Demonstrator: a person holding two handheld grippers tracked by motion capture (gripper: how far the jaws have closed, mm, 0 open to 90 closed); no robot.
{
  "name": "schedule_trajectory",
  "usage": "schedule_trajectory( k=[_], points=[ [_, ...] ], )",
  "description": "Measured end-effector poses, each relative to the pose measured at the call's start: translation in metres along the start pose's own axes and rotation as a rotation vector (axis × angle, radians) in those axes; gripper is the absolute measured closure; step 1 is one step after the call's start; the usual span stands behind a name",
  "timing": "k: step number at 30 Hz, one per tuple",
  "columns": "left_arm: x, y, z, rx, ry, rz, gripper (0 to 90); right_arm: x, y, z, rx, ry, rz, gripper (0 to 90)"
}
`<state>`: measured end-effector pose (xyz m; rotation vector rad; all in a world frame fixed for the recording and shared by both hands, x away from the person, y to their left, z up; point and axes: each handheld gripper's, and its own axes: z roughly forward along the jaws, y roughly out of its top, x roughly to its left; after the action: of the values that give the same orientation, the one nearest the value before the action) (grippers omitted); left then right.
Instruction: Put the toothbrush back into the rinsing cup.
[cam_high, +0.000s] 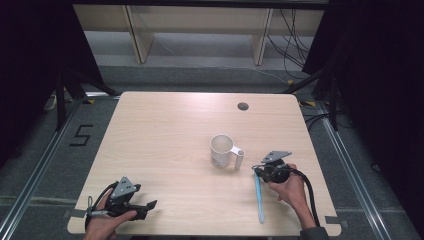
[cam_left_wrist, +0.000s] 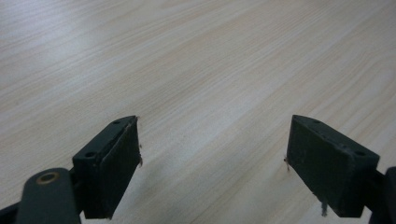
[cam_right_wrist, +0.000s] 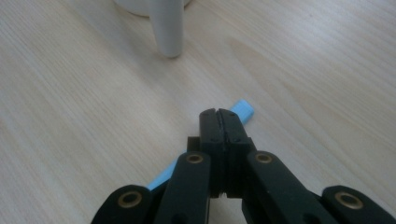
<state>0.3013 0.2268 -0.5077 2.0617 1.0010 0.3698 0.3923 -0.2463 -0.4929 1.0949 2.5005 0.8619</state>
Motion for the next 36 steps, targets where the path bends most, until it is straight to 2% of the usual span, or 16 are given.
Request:
schedule_trajectory(
  k=[1,2,7,10,11,12,14,15,16,20,22,27,30,31,34,36],
  points=[
    [-0.001,0.000,0.001,-0.006,0.000,-0.006,16.8,-0.002,-0.002,0.000,-0.005,-0.006,-0.002,90.0],
    [-0.001,0.000,0.001,-0.005,0.001,-0.007,16.8,-0.001,-0.003,-0.002,-0.002,0.002,0.029,90.0],
    [0.000,0.000,0.002,-0.005,0.001,-0.006,16.9,0.002,0.004,-0.003,-0.030,0.022,-0.016,90.0],
    [0.000,0.001,0.002,-0.006,0.000,-0.011,17.0,0.006,0.008,0.003,-0.020,0.030,0.013,90.0],
    [0.000,0.001,0.002,-0.006,0.000,-0.010,17.0,0.004,0.009,0.007,-0.034,0.019,-0.029,90.0],
    [-0.001,0.001,0.002,-0.008,0.001,-0.011,17.0,0.006,0.009,0.007,-0.014,0.028,-0.008,90.0],
    [-0.001,0.001,0.002,-0.007,0.001,-0.011,17.0,0.006,0.010,0.010,0.005,0.030,-0.010,90.0],
    [-0.001,0.001,0.002,-0.006,0.000,-0.010,17.0,0.005,0.009,0.013,0.000,0.016,-0.042,90.0],
    [-0.001,0.001,0.002,-0.007,-0.001,-0.010,17.0,0.005,0.009,0.013,0.000,0.016,-0.042,90.0],
    [-0.001,0.001,0.001,-0.007,0.002,-0.006,17.0,0.004,0.005,0.008,0.032,0.005,0.015,90.0],
    [-0.001,0.000,0.001,-0.014,0.002,-0.012,17.0,-0.001,0.001,0.005,0.026,-0.012,-0.003,90.0],
    [-0.001,0.000,0.001,-0.006,-0.001,-0.003,17.1,-0.009,-0.011,-0.005,0.031,-0.025,0.048,90.0],
    [-0.001,0.001,0.001,-0.008,0.004,-0.003,17.1,-0.011,-0.021,-0.011,0.035,-0.030,0.056,90.0],
    [-0.001,0.001,0.001,-0.011,0.000,-0.002,17.1,-0.012,-0.023,-0.013,0.035,-0.037,0.041,90.0],
    [-0.001,0.001,0.001,-0.010,0.000,-0.004,17.1,-0.012,-0.033,-0.022,0.038,-0.034,0.086,90.0],
    [-0.001,0.001,0.000,-0.007,-0.001,-0.001,17.2,-0.015,-0.040,-0.027,0.034,-0.036,0.080,90.0]
  ],
)
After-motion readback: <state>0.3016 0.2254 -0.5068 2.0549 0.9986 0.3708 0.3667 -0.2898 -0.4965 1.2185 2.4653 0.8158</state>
